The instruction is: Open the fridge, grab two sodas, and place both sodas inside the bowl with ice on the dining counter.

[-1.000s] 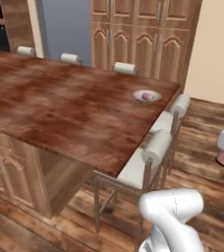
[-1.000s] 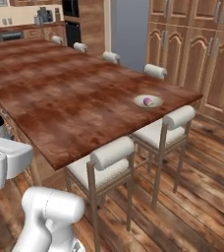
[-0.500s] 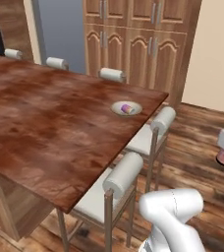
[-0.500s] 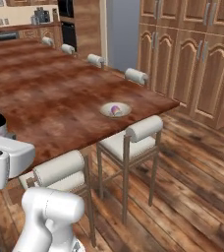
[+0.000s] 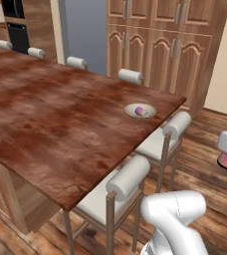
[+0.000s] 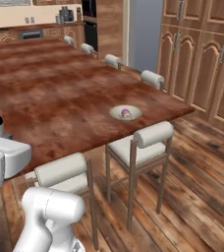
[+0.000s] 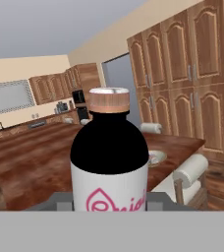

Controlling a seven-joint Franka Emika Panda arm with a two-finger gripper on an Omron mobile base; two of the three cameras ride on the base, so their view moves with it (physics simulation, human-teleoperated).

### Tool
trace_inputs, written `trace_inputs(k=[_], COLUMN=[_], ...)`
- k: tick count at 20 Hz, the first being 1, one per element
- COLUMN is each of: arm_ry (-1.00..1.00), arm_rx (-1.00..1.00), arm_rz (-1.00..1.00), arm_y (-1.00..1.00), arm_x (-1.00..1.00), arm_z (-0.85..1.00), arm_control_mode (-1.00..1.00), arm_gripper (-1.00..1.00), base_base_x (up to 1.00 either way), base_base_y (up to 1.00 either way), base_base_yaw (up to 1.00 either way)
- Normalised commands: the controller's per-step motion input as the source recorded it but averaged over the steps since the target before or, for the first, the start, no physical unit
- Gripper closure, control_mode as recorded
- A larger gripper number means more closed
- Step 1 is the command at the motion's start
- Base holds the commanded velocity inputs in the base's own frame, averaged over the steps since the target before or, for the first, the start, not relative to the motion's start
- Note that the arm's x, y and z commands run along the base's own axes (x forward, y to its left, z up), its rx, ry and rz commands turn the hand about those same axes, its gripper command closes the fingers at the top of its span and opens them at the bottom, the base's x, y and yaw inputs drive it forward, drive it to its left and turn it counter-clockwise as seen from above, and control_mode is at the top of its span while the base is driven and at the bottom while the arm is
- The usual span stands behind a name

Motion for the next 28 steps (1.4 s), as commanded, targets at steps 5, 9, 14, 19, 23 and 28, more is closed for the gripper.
trace_inputs(k=[5, 9, 14, 19, 23, 28], arm_ry=[0.00, 0.00, 0.00, 0.00, 0.00, 0.00], arm_rx=[0.00, 0.00, 0.00, 0.00, 0.00, 0.00], arm_rz=[0.00, 0.00, 0.00, 0.00, 0.00, 0.00], arm_y=[0.00, 0.00, 0.00, 0.00, 0.00, 0.00], arm_x=[0.00, 0.00, 0.00, 0.00, 0.00, 0.00], arm_z=[0.00, 0.00, 0.00, 0.00, 0.00, 0.00], arm_control_mode=[1.00, 1.00, 1.00, 1.00, 1.00, 1.00], arm_gripper=[1.00, 1.00, 1.00, 1.00, 1.00, 1.00], base_base_x=[0.56, -0.01, 0.20, 0.64, 0.68, 0.63], base_base_y=[-0.90, -1.00, -1.00, -0.69, -0.40, -0.33], base_base_yaw=[0.21, 0.12, 0.15, 0.30, 0.47, 0.49])
